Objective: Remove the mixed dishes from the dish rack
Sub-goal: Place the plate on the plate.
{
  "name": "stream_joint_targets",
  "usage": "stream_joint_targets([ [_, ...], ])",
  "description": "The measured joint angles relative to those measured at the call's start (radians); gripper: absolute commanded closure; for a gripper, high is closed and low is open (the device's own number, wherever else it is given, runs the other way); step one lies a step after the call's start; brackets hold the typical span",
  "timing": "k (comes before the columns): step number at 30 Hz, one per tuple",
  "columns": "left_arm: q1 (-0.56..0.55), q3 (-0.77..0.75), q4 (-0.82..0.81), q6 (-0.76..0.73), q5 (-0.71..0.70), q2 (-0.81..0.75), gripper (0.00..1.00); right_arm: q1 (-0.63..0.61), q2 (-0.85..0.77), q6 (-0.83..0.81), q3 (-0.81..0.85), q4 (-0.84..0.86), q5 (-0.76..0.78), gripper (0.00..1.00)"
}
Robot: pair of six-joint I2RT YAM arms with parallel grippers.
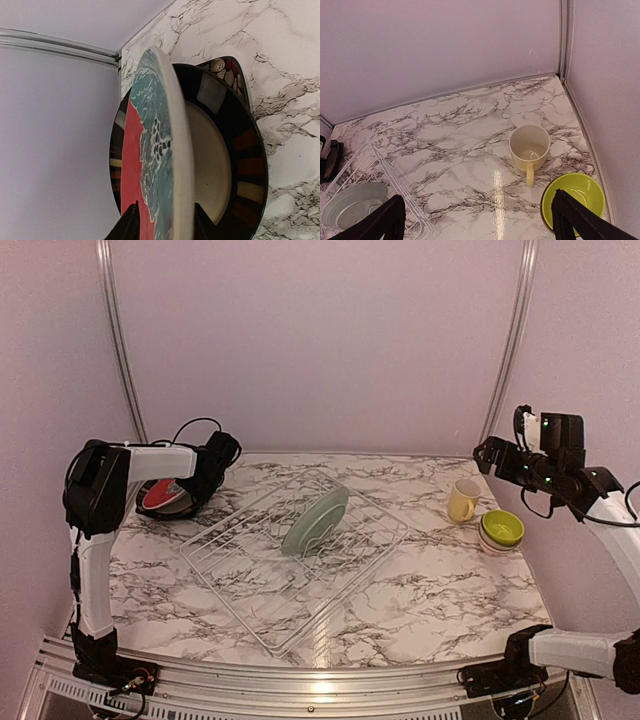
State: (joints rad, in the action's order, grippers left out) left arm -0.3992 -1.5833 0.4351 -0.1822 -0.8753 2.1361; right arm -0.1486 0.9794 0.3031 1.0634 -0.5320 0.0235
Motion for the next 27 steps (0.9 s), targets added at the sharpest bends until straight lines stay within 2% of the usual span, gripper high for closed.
stream_joint_targets([
  [6, 0.0, -0.01, 0.055, 0.032, 0.019, 0.008, 0.24, 0.0, -0.032, 0.0, -0.002, -0.001, 0.0, 0.01],
  [12, 0.001, -0.018, 0.1, 0.058, 0.09, 0.006, 0.06, 0.0, -0.05, 0.001, -0.002, -0.002, 0.004, 0.02],
  [16, 0.012, -0.018, 0.113, 0.067, 0.146, -0.016, 0.01, 0.0, -0.053, 0.005, -0.002, -0.003, 0.004, 0.02],
  [27, 0.074, -0.017, 0.152, 0.12, 0.37, -0.037, 0.01, 0.0, -0.077, 0.011, -0.002, -0.026, 0.007, 0.01],
])
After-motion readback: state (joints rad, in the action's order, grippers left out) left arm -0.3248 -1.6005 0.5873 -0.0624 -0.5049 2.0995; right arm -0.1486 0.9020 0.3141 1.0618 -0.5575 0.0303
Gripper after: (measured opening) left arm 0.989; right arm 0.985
